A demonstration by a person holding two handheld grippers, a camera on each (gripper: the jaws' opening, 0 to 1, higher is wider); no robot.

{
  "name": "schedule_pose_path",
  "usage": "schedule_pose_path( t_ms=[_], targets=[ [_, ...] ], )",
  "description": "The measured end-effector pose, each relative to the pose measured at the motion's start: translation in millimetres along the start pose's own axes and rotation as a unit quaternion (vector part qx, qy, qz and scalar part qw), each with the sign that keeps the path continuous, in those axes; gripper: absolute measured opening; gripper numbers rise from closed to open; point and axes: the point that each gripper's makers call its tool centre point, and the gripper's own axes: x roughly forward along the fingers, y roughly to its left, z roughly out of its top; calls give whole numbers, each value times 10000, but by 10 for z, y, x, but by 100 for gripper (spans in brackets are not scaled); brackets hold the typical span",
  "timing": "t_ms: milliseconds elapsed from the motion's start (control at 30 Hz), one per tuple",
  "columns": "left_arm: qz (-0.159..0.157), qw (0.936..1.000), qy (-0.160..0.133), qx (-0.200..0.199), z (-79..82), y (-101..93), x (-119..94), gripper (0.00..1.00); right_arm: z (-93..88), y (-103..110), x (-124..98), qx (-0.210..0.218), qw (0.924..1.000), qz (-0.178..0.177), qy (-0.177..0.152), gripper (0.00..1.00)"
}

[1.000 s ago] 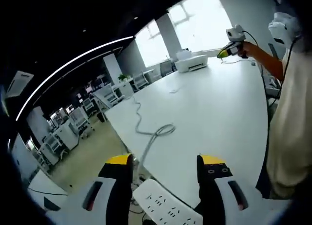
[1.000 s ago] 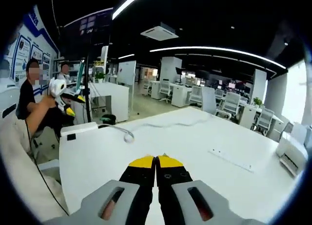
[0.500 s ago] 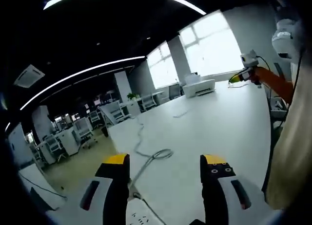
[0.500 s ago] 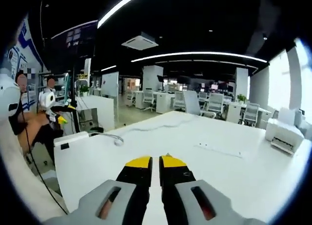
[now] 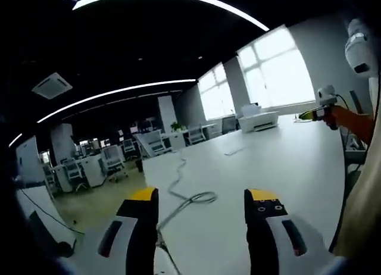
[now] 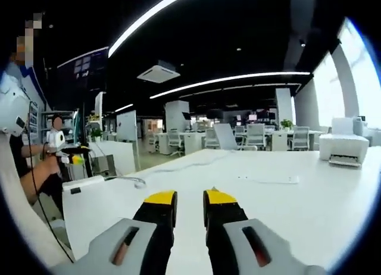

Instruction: Pick up the power strip scattered on the table, fix it on the side mounting bracket of the table, and press the switch

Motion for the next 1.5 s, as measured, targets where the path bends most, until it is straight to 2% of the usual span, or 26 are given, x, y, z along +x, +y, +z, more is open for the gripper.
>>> schedule_pose_path(
  t_ms=[133,367,567,800,933,1033,1500],
  targets=[
    [77,9999,-83,-104,-57,0,44,61,-103,-3,5,-27,10000,-20,51,24],
    [22,9998,70,-197,-219,-102,125,65,-200,-21,5,96,9999,-39,-99,28],
    [44,9995,91,-288,-277,-142,144,67,-267,-68,-13,126,9997,-91,-181,37],
    [143,9991,44,-403,-323,-143,157,68,-259,-117,-40,37,9992,-188,-352,44],
    [189,9987,9,-482,-346,-146,167,70,-193,-120,-66,-3,9977,-194,-642,47],
    [174,9985,14,-511,-361,-159,174,71,-177,-131,-75,-48,9972,-219,-716,49],
    [212,9985,26,-504,-367,-141,165,70,-234,-175,-119,-75,9974,-348,-631,53]
  ],
)
